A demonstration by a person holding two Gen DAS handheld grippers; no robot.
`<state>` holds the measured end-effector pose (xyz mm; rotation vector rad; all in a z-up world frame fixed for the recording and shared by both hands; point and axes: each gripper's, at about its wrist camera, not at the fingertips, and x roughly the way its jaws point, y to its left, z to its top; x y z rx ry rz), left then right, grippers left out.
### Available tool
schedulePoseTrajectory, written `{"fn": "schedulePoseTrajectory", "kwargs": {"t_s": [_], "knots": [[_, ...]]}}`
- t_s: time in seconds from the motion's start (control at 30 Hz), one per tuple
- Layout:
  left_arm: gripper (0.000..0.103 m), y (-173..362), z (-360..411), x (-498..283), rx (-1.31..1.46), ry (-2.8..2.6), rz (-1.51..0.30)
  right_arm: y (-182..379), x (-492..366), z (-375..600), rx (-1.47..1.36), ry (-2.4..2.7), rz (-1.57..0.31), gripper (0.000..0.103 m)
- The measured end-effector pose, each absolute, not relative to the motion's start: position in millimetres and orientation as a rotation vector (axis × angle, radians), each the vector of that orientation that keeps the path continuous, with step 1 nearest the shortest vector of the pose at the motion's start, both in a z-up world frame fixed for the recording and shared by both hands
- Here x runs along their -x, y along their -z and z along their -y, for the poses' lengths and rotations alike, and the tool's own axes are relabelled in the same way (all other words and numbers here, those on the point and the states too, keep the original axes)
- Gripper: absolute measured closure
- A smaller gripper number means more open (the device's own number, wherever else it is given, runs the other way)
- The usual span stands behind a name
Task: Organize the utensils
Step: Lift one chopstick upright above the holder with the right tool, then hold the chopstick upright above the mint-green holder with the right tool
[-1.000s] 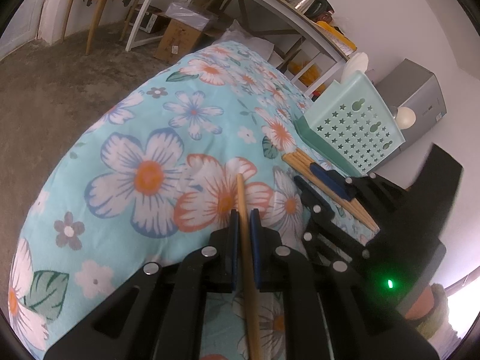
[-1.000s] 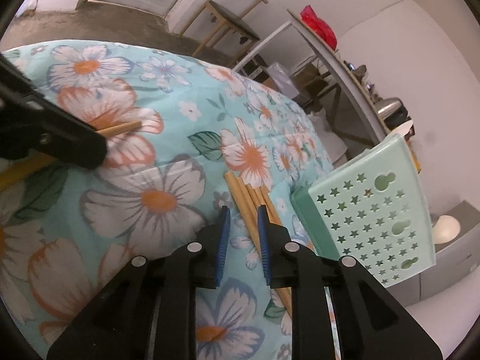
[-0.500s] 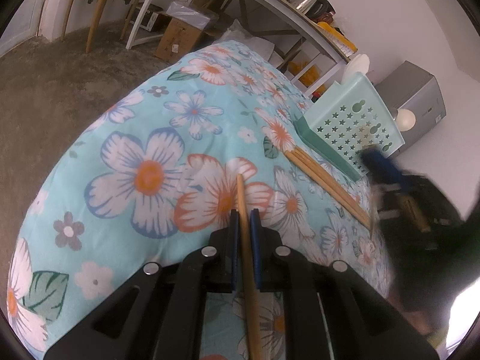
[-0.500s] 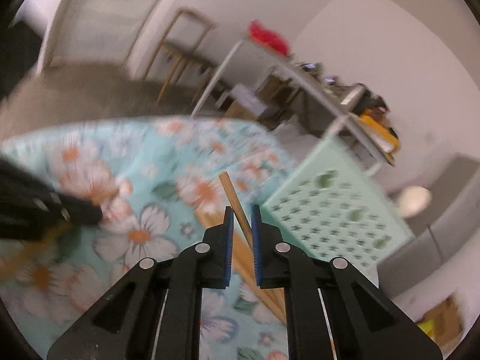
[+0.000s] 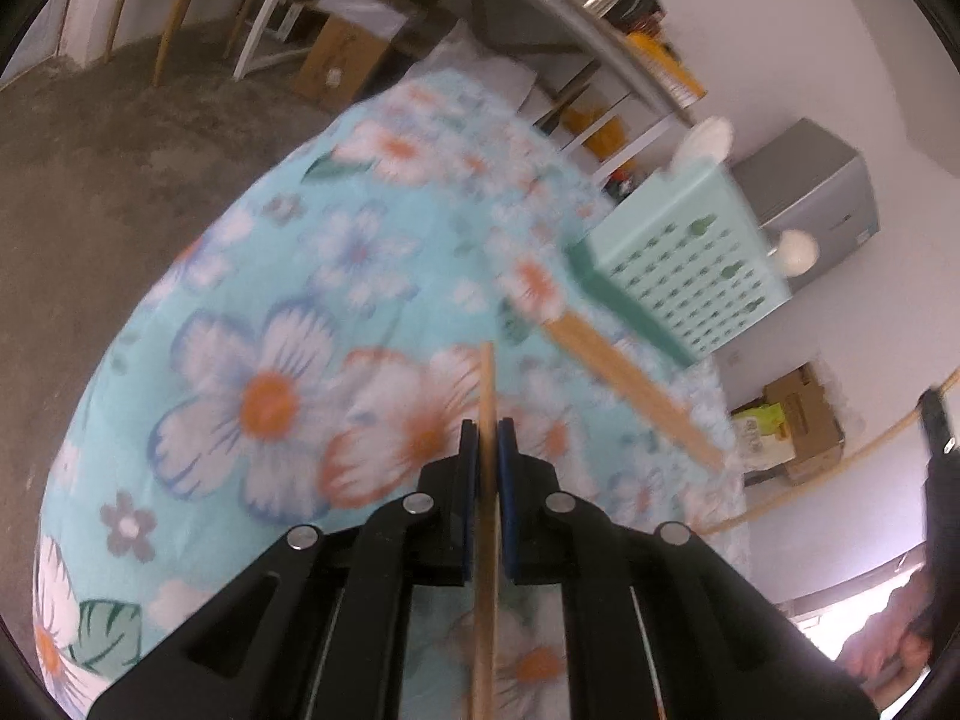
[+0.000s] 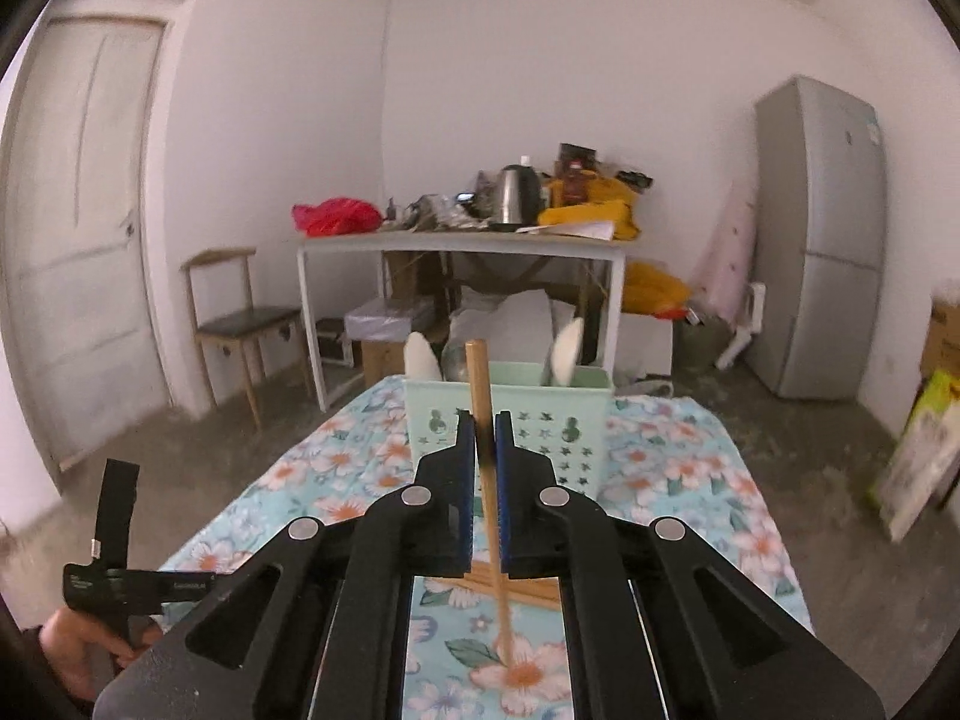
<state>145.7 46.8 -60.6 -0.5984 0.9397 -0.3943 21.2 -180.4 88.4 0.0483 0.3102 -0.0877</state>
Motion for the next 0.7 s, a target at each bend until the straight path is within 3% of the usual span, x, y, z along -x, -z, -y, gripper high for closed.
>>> {"fn": "schedulePoseTrajectory", "kwargs": {"t_s": [0.2,0.7], "knots": [[0.097,38,-42,-155,0.716,0.421,-0.822,-92,-5,197,-0.143,0.090,-0.279,0.099],[0.094,46,-23,-176,0.425,0.395,-0.993,-78,11,227,-0.211,0.092,-0.280,0.099]]}}
